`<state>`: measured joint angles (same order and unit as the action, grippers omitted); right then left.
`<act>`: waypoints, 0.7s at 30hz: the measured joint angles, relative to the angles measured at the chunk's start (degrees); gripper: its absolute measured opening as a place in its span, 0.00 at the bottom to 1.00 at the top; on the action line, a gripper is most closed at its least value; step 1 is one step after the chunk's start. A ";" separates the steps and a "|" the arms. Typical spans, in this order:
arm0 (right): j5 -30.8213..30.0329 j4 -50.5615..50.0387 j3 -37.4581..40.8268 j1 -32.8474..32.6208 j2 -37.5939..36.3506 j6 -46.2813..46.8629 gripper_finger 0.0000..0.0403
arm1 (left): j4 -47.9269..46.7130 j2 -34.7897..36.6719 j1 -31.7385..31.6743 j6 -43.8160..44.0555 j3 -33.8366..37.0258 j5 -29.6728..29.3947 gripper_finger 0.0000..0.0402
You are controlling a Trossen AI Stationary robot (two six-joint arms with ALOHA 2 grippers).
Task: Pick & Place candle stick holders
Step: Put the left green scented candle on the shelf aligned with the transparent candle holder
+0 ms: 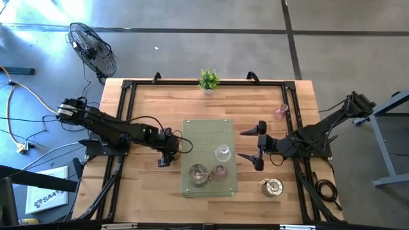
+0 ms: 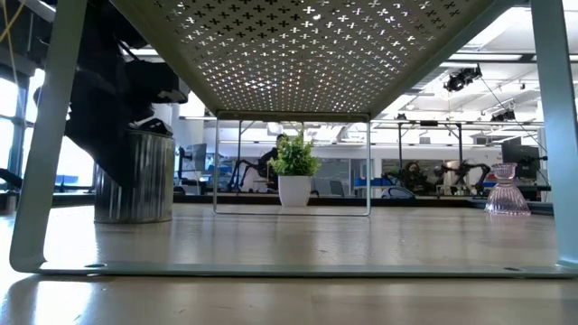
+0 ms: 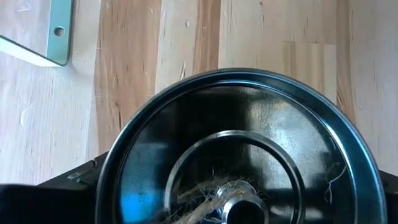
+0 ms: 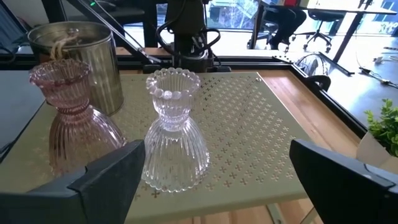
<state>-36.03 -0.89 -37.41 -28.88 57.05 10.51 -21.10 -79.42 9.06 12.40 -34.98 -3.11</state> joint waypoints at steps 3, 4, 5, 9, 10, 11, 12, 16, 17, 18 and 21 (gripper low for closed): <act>0.00 -0.23 0.00 0.00 0.00 -0.01 0.98 | -0.94 0.67 1.00 0.97 0.00 0.17 0.88; 0.00 -0.22 0.00 0.00 -0.01 -0.04 0.98 | -1.78 1.04 1.53 1.14 -0.12 0.05 0.88; 0.00 -0.23 0.00 0.00 -0.01 -0.19 0.98 | -3.37 1.43 2.22 1.84 -0.53 -0.36 0.88; 0.00 -0.30 0.00 0.00 0.00 -0.29 0.98 | -15.05 3.66 5.16 5.23 -4.62 -2.22 0.88; 0.00 -0.37 0.00 0.00 -0.01 -0.30 0.98 | -18.82 4.30 6.06 6.09 -5.81 -3.27 0.88; 0.00 -0.52 0.00 0.00 -0.01 -0.26 0.98 | -22.17 5.01 7.05 6.89 -6.77 -4.22 0.88; 0.00 -0.62 0.00 0.00 -0.01 -0.25 0.98 | -24.92 5.56 8.08 7.52 -8.01 -5.28 0.88; 0.06 -0.63 0.00 0.00 -0.01 -0.06 0.98 | -33.02 7.95 11.98 11.57 -14.28 -10.20 0.88; 0.24 -0.63 0.00 0.00 -0.01 -0.05 0.98 | -36.04 8.17 12.88 12.68 -15.64 -11.00 0.88; 0.49 -0.63 0.00 0.00 -0.01 -0.05 0.98 | -38.77 8.37 13.74 13.59 -16.99 -11.74 0.88; 0.92 -0.63 0.00 -0.02 -0.01 -0.03 0.98 | -42.79 8.67 16.31 15.46 -22.68 -14.40 0.88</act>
<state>-35.11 -1.52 -37.41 -28.91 57.04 10.48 -63.89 -70.74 25.37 27.86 -57.66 -17.51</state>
